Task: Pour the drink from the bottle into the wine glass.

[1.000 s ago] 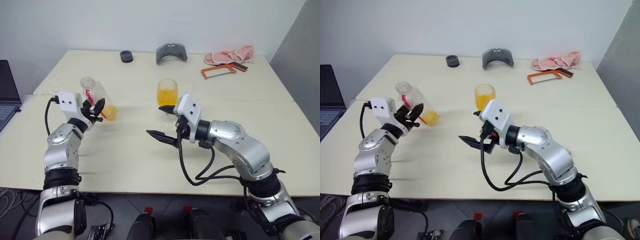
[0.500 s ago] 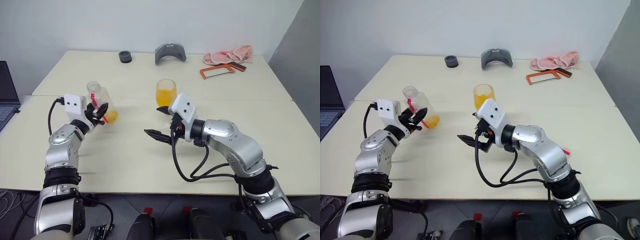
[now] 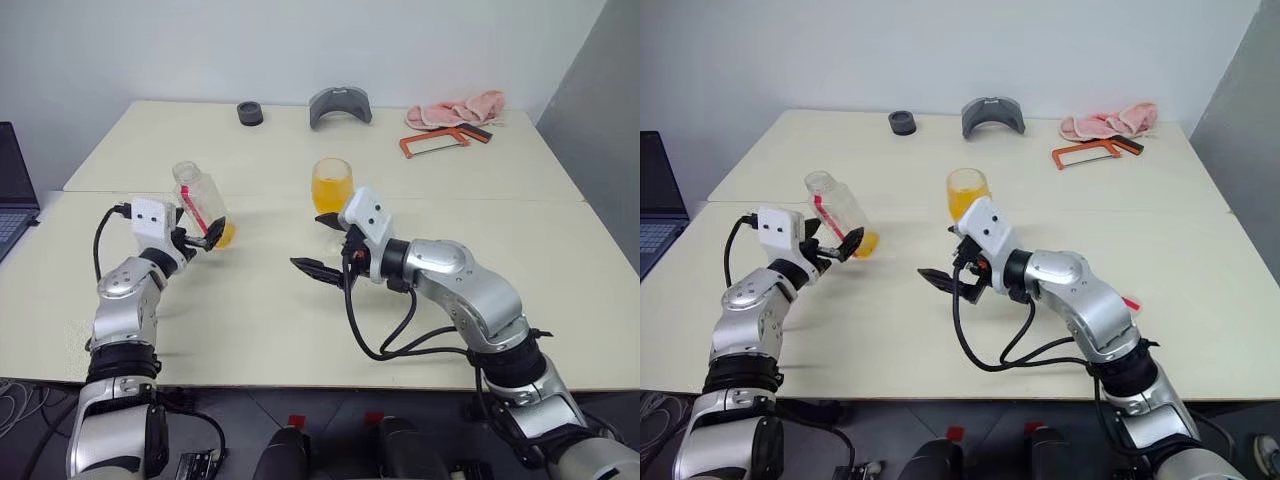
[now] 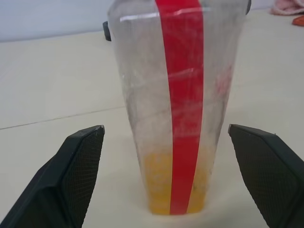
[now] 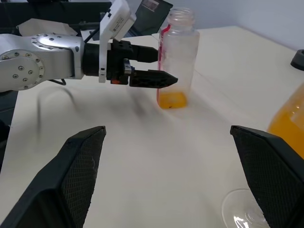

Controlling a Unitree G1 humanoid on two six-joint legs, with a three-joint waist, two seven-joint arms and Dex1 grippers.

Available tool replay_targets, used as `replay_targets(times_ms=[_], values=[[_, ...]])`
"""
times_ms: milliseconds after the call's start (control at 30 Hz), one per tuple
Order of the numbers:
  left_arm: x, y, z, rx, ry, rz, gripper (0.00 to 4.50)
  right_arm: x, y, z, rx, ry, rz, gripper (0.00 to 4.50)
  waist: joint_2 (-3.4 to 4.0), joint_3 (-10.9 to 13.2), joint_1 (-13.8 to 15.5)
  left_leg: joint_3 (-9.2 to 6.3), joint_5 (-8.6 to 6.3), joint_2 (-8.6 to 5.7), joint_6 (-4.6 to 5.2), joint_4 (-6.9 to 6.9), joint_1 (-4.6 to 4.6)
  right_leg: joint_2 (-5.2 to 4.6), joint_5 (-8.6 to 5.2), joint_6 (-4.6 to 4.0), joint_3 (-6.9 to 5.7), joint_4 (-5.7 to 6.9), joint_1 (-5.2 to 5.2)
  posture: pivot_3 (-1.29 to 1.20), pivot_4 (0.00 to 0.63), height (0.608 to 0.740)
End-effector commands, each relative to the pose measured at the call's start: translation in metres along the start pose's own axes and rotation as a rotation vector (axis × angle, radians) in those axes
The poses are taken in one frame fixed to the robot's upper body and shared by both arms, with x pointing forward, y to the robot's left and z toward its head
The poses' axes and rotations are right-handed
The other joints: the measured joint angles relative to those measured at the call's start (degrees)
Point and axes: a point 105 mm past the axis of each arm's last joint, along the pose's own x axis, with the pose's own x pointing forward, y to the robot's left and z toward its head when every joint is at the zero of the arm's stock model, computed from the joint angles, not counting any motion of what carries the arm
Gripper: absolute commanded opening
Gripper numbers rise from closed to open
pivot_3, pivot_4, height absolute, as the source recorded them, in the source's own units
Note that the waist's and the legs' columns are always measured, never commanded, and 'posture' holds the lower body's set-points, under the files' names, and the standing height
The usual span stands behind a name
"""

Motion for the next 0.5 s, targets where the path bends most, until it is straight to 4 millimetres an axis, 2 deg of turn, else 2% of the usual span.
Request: replay_targets(times_ms=[33, 300, 500], values=[[-0.004, -0.001, 0.019, 0.054, -0.074, 0.003, 4.49, -0.008, 0.003, 0.006, -0.062, -0.097, 0.01, 4.5, 0.0, 0.0, 0.0, 0.0, 0.0, 0.0, 0.0, 0.0, -0.01, 0.0, 0.0, 0.0, -0.01, -0.01, 0.0, 0.0, 0.15, 0.74], [-0.02, -0.001, 0.015, 0.089, -0.066, 0.072, 4.49, -0.034, 0.002, -0.033, -0.065, -0.099, -0.042, 4.5, 0.0, 0.0, 0.16, 0.04, 0.0, 0.04, 0.01, -0.04, 0.02, 0.01, 0.0, 0.0, 0.03, -0.05, 0.01, 0.0, 0.15, 0.74], [-0.038, -0.009, 0.012, 0.096, -0.081, 0.116, 4.49, -0.057, -0.014, -0.065, 0.031, -0.12, -0.258, 4.5, -0.03, -0.02, 0.4, 0.11, 0.0, 0.07, 0.0, -0.25, 0.1, 0.0, 0.0, 0.0, 0.11, -0.18, 0.08, 0.0, 0.15, 0.74]])
